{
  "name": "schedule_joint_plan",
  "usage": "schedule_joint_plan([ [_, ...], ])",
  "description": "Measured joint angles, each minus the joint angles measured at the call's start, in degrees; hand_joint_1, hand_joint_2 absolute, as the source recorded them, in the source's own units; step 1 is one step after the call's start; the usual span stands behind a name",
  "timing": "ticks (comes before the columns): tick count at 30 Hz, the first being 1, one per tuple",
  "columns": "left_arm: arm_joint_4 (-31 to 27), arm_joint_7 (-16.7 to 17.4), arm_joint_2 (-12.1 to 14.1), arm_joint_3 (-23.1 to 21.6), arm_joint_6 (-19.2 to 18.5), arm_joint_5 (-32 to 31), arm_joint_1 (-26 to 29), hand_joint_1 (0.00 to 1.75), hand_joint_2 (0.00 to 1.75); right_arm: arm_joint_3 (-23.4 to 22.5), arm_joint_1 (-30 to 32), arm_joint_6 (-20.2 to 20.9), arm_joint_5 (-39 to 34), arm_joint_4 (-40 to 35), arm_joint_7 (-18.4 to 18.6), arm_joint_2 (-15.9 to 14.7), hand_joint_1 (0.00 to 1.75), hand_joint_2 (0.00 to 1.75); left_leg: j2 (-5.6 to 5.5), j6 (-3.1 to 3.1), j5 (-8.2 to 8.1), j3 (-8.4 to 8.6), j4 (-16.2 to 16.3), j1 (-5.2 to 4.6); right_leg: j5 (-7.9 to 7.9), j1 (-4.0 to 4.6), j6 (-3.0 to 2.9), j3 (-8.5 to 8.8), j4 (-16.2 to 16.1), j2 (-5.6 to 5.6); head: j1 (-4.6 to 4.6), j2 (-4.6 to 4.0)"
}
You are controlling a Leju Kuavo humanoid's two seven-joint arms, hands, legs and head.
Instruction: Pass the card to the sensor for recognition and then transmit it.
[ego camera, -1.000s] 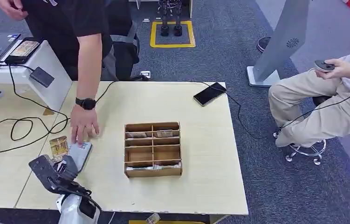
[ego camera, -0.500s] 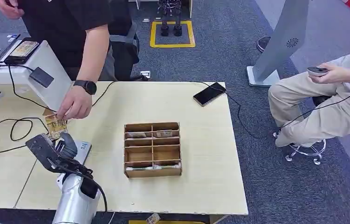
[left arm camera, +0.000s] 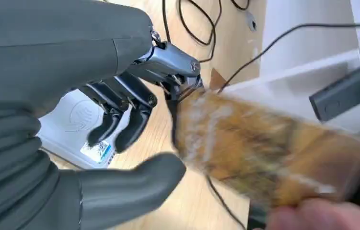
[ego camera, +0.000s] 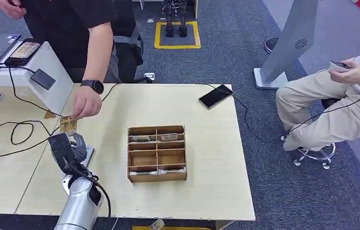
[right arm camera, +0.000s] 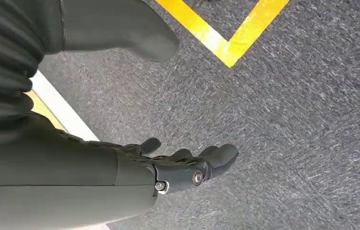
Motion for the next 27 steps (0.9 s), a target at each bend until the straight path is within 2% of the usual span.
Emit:
schedule_joint_plan([
  [3, 0.76, -0.02, 0.07, 0.00, 0.09, -0.59, 0.00, 0.00, 1.75, 0.04, 0.00, 0.00, 0.02, 0.00, 0.00, 0.00, 0.00, 1.75, 0.00, 0.00, 0.00, 0.00, 0.00, 0.00, 0.00, 0.00, 0.00, 0.00, 0.00, 0.00, 0.00, 0.00],
  [4, 0.90, -0.02, 0.09, -0.02, 0.11, -0.72, 0.01, 0.00, 0.00, 0.04, 0.00, -0.02, 0.04, 0.00, 0.00, 0.00, 0.00, 1.75, 0.00, 0.00, 0.00, -0.01, 0.00, 0.00, 0.00, 0.00, 0.00, 0.00, 0.00, 0.00, 0.00, 0.00],
  [6, 0.94, -0.46, 0.04, -0.02, 0.17, -0.50, 0.01, 0.00, 0.00, 0.04, 0.00, -0.04, 0.04, 0.00, -0.04, 0.00, 0.00, 1.75, 0.00, 0.00, 0.00, -0.01, 0.00, 0.00, 0.00, 0.00, 0.00, 0.00, 0.00, 0.00, 0.00, 0.00],
  [7, 0.94, -0.61, 0.02, 0.00, 0.17, -0.33, 0.01, 0.00, 1.75, 0.04, -0.01, -0.04, 0.04, 0.00, -0.04, 0.00, 0.00, 1.75, 0.00, 0.00, 0.00, -0.01, 0.00, 0.00, 0.00, 0.00, 0.00, 0.00, 0.00, 0.00, 0.00, 0.00],
  [10, -0.02, -2.84, -0.04, -0.09, -0.91, 0.26, 0.66, 0.00, 1.75, 0.04, 0.00, -0.04, -0.22, 0.00, -0.59, 0.00, 0.00, 1.75, 0.01, 0.00, 0.00, -0.01, 0.00, 0.00, 0.00, 0.00, 0.00, 0.00, 0.00, 0.01, 0.00, 0.00],
  [12, -2.98, -4.11, -0.11, -0.59, -2.69, 0.75, 2.21, 0.00, 1.75, 0.04, 0.03, -0.04, -0.61, -0.02, -0.98, 0.00, 0.00, 1.75, 0.01, 0.00, 0.00, -0.01, 0.00, 0.00, 0.00, 0.00, 0.00, 0.00, 0.00, 0.02, 0.00, 0.00],
  [16, -9.32, -4.26, -0.61, -1.99, -3.89, 0.70, 5.40, 0.00, 1.75, 0.04, 0.07, -0.04, -0.88, 0.00, -1.20, 0.00, 0.00, 1.75, -0.01, 0.00, -0.01, -0.02, 0.00, 0.00, -0.01, 0.00, 0.01, -0.01, 0.00, 0.01, 0.02, 0.00],
  [22, -13.31, -4.59, -0.77, -2.78, -4.44, 0.70, 7.07, 0.00, 1.75, 0.04, 0.09, -0.04, -0.94, -0.02, -1.22, 0.02, 0.00, 1.75, 0.00, 0.00, -0.01, -0.01, 0.00, 0.00, -0.01, 0.00, 0.00, 0.00, 0.00, 0.01, 0.00, 0.00],
  [24, -14.89, -5.72, -0.81, -3.48, -6.31, 0.55, 7.98, 0.00, 1.75, 0.04, 0.12, -0.04, -1.40, -0.02, -1.35, 0.00, 0.00, 1.75, 0.00, 0.00, 0.00, -0.01, 0.00, 0.00, 0.00, 0.00, 0.00, 0.00, 0.00, 0.02, 0.00, 0.00],
  [27, -20.99, -7.45, -0.81, -6.27, -12.03, 0.18, 11.52, 0.00, 1.75, -0.06, 0.28, -0.02, -1.95, -0.04, -1.88, 0.02, 0.00, 1.75, 0.01, 0.00, -0.01, -0.01, 0.00, 0.00, -0.01, 0.00, 0.00, 0.00, 0.00, 0.03, 0.00, 0.00],
])
